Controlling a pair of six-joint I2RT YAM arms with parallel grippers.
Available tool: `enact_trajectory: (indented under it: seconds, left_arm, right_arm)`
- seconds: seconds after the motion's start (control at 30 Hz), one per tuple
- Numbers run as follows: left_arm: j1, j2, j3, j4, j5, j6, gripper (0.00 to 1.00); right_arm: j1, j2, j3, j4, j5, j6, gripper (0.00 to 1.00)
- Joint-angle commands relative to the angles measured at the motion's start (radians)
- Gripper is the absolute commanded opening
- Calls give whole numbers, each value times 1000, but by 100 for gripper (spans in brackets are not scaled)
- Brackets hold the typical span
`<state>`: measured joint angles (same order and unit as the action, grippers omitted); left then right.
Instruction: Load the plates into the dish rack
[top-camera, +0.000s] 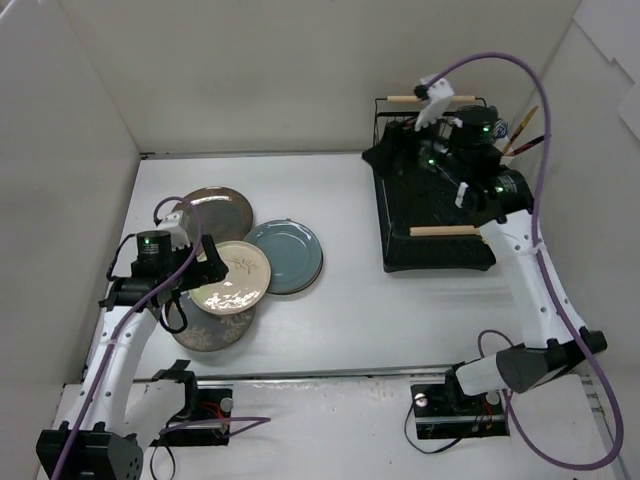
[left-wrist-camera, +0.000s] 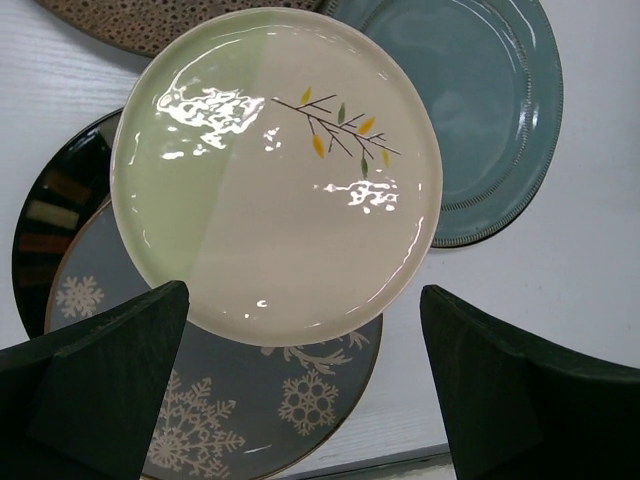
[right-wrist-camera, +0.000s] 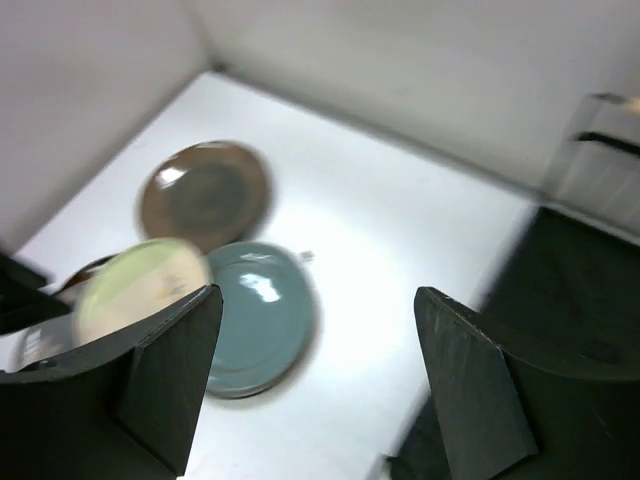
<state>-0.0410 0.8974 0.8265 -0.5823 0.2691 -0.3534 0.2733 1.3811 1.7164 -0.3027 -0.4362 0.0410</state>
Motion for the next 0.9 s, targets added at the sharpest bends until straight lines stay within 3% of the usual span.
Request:
enact_trajectory:
  seconds: [0.0, 0.23, 0.43, 0.57, 0.67, 0.87]
  left_arm:
    - [24, 5, 16, -8, -47, -117, 95]
    - [56, 35, -6, -91, -128, -288, 89]
    - [109, 24, -96, -54, -96, -338, 80]
    - [145, 51, -142, -7, -35, -340, 58]
    - [145, 46, -176, 18, -25, -352, 51]
    - [165, 60, -204, 26, -51, -361, 50]
  right_arm:
    - [118, 113, 35, 27, -153, 103, 75]
    - [329, 295, 23, 39, -179, 141, 73]
    - [343, 401, -95, 216, -254, 236, 72]
    - [340, 484, -138, 362, -318, 322, 72]
    - [360, 518, -153, 421, -338, 364, 72]
    - [394, 590, -178, 513, -338, 450, 72]
